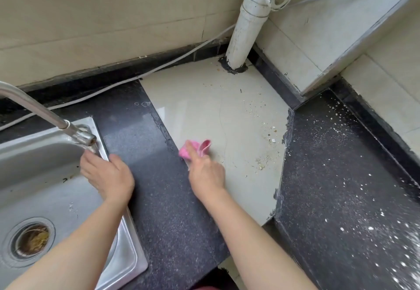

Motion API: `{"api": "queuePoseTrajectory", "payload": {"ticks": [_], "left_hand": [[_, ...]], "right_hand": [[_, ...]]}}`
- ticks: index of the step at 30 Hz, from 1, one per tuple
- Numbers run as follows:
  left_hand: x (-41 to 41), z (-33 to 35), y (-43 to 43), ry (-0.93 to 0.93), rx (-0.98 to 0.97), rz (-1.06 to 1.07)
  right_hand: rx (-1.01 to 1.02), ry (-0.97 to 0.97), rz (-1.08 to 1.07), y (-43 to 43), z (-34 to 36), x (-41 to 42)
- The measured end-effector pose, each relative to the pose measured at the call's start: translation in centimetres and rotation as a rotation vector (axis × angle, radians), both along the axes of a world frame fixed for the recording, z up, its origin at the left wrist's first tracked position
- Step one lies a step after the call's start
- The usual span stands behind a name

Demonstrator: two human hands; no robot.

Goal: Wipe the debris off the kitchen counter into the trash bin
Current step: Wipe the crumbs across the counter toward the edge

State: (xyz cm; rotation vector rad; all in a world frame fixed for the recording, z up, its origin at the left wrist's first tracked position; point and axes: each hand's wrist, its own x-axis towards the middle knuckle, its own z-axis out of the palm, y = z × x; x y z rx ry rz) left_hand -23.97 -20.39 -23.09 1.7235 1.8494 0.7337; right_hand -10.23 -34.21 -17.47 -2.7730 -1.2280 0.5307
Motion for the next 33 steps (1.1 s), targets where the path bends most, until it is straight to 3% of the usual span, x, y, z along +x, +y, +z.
{"api": "queuePoseTrajectory", "payload": {"ticks": [4,11,14,17,22,26,29,33], "left_hand": [[-0.4,0.4,-4.3,0.168,0.058,-0.364],[0.1,1.2,-10.1,0.381,0.018,-0.878],[1.1,1.3,-11.9,0.429,0.027,-0.999],[2.7,1.6,-13.2,0.46,-0.001,-1.046],[3.5,1.8,-13.6,0.628,0.001,-1.064],[4.8,1.8,-14.4,0.634,0.047,-0.976],[7.1,2.6,-15.7,0.711,-0.029,-0.912],[9.5,3.4,-16.3,0.828,-0.109,-0.805]], "right_hand": [[-0.04,-0.034,0.001,-2.1,-1.9,0.9],[-0.219,-0.169,-0.432,-12.8,0.1,10.9],[-0.12,-0.212,-0.429,-12.8,1.2,10.2],[0.004,-0.108,-0.28,-10.3,1.1,5.4],[-0.007,-0.026,0.02,-9.0,-1.3,-0.5],[-0.048,-0.113,-0.108,-14.0,-2.2,4.2],[-0.143,-0.137,-0.235,-19.2,-1.7,9.5],[-0.11,-0.119,-0.423,-22.7,0.1,14.3]]}}
